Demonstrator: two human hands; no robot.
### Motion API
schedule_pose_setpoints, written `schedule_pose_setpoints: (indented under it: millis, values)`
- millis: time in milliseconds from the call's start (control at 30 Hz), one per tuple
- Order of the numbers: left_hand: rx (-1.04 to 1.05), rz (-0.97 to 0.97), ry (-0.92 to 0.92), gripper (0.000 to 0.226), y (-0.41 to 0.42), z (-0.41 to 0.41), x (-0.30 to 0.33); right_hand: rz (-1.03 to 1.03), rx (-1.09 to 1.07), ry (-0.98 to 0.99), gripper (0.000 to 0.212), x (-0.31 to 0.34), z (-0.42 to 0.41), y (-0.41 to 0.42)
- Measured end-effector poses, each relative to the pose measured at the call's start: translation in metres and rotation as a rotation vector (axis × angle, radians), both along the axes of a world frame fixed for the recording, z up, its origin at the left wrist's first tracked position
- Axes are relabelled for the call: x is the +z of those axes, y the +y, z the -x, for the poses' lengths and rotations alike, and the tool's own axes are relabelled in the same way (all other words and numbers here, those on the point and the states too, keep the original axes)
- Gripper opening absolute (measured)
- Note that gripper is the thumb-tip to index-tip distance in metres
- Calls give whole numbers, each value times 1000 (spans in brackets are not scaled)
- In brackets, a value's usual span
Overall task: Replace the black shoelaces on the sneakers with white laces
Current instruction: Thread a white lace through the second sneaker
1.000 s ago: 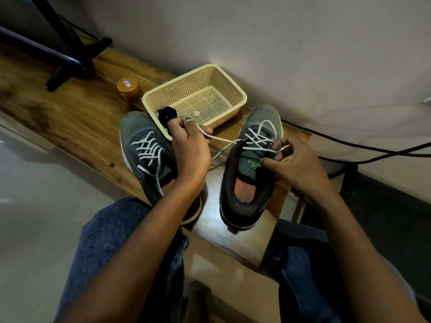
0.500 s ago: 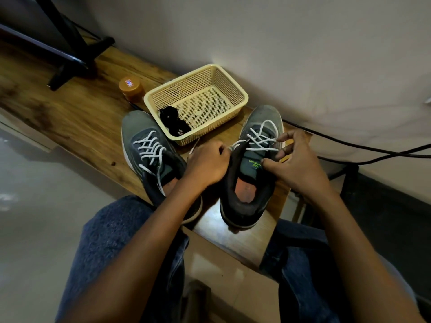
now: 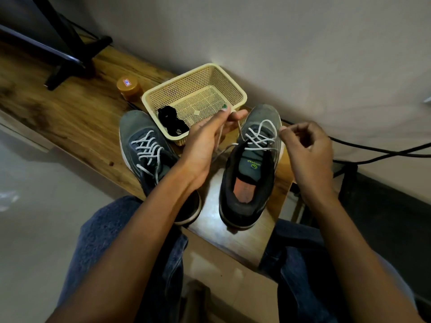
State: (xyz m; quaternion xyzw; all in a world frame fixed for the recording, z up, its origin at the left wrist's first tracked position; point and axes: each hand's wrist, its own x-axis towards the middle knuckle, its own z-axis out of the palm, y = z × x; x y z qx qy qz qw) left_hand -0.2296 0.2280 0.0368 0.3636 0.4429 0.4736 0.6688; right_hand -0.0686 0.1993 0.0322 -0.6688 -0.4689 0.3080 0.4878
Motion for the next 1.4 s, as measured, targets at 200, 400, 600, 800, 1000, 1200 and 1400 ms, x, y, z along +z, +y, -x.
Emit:
schedule_pose_setpoints:
  millis: [200, 400, 600, 800, 1000, 1200, 1400]
  values:
    - [-157, 47, -279, 26, -1, -3, 4, -53, 289, -100, 27, -6, 22, -5]
    - [-200, -17, -239, 30, 0, -2, 0, -49, 511, -287, 31, -8, 31, -8]
    - [98, 112, -202, 17, 4, 2, -1, -16, 374, 95, 14, 5, 13, -7]
    - [329, 198, 129, 14, 1, 2, -5, 39, 231, 87, 21, -3, 2, -1]
    - [431, -209, 613, 25, -5, -4, -10, -2, 138, 98, 17, 1, 1, -1]
    - [76, -735, 1054, 23, -10, -15, -20, -7, 216, 159, 14, 5, 2, -5]
    - [111, -719, 1086, 10, -7, -11, -20, 30, 252, 205, 10, 8, 1, -5]
